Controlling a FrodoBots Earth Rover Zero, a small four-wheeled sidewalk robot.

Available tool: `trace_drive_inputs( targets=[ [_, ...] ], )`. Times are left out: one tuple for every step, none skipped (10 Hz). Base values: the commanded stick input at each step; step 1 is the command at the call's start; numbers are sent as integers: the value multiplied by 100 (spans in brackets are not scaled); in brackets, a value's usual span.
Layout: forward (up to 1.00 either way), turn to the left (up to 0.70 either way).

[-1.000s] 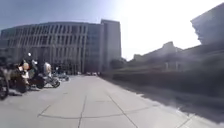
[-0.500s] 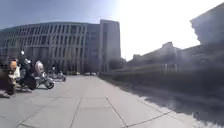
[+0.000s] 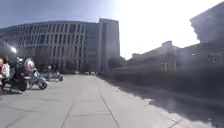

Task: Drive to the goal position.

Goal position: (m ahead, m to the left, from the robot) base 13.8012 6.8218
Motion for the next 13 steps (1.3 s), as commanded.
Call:
trace_drive_inputs(
  targets=[
    [70,0],
    [70,0],
    [70,0],
    [70,0],
    [70,0],
    [70,0],
    [70,5],
    [70,30],
    [70,35],
    [70,35],
    [70,35],
    [70,28],
    [70,7]
  ],
)
